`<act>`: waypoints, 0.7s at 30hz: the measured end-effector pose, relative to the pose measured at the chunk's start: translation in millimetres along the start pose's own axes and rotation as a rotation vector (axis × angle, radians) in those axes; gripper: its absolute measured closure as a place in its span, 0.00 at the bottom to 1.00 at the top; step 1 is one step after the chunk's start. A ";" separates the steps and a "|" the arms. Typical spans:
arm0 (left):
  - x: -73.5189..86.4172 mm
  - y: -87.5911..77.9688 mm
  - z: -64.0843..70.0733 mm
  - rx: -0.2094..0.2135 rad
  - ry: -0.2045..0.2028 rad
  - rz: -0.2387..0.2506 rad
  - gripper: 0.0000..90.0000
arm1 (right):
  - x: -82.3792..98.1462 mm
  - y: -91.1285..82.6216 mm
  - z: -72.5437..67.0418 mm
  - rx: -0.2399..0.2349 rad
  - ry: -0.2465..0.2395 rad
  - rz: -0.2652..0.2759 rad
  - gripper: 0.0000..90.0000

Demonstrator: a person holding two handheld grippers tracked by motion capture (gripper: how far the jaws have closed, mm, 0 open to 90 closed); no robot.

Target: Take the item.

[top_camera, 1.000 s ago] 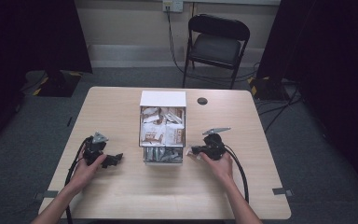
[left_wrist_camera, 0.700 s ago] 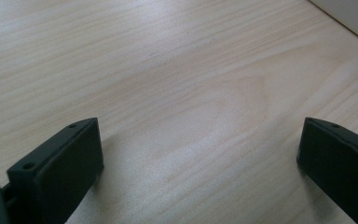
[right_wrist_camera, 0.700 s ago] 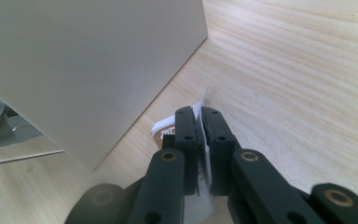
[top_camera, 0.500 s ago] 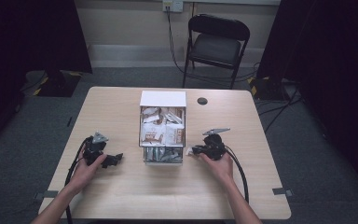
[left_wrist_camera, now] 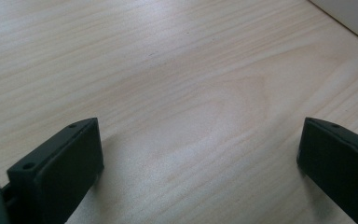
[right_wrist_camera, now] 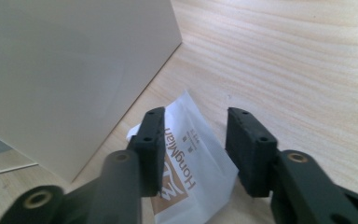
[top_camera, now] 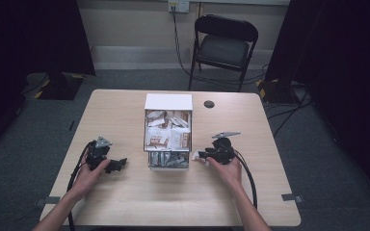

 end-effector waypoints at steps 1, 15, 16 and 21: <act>0.0 0.0 0.0 0.000 0.000 0.000 0.00 | -0.5 -0.5 0.3 0.000 -0.002 0.006 0.60; 0.0 0.0 0.0 0.000 0.000 0.001 0.00 | -4.9 -6.5 2.5 0.032 0.013 0.038 0.30; 0.0 0.0 0.0 0.000 0.000 0.001 0.00 | -5.8 -7.9 2.6 0.031 0.011 0.050 0.29; 0.0 0.0 0.0 0.000 -0.001 0.000 0.00 | -8.3 -17.2 2.5 0.030 0.020 0.086 0.23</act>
Point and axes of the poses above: each handheld gripper's, and its own axes: y roughly forward along the jaws, x roughly out of its underside, z roughly to its right, the point moved 3 cm from there along y, roughly forward along the jaws, and after that the axes turned 15 degrees about -y, right-handed, at the moved point
